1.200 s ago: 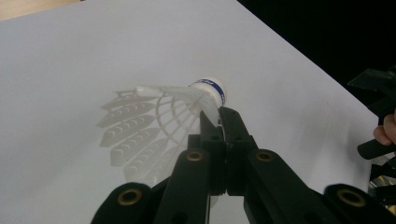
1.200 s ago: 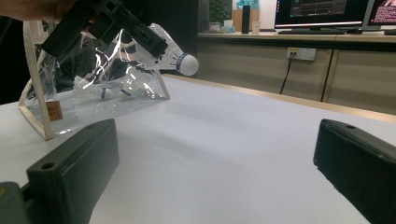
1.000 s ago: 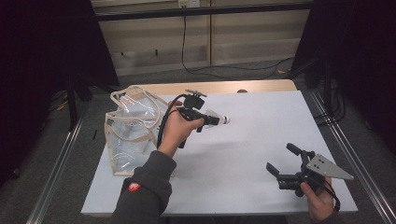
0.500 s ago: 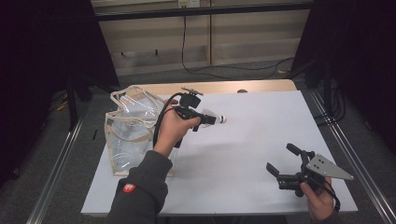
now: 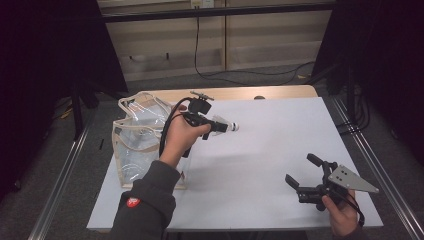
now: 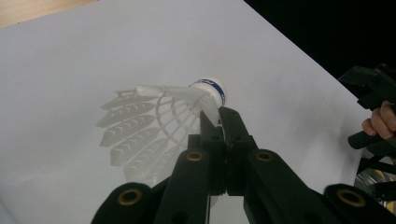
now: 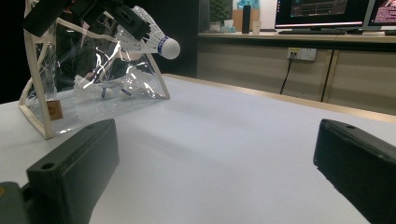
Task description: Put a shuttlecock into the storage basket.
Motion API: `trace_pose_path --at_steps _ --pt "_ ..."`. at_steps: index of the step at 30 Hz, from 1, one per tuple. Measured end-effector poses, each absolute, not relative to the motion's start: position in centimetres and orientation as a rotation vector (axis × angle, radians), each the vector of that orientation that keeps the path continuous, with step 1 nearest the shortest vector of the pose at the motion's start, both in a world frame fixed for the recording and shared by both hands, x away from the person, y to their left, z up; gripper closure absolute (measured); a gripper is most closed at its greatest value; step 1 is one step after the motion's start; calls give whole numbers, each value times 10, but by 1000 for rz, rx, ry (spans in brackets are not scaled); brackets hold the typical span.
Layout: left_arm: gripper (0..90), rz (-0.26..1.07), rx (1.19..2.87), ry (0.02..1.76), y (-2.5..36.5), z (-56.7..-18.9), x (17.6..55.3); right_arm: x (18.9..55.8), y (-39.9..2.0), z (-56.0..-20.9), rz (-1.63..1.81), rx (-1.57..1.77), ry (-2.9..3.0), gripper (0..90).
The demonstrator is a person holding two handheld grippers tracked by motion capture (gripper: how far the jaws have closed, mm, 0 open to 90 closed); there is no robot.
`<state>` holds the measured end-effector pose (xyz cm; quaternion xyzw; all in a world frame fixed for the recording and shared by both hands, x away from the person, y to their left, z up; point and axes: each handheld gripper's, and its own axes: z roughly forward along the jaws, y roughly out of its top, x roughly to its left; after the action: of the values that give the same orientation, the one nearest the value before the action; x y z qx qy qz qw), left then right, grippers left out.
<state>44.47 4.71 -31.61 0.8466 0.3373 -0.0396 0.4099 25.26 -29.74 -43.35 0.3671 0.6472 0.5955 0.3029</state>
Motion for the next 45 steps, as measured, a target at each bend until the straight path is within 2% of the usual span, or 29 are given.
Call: trace_pose_path --at_steps 45 --pt "898 -73 2135 890 72 -285 440 252 -296 -434 1578 969 1726 0"
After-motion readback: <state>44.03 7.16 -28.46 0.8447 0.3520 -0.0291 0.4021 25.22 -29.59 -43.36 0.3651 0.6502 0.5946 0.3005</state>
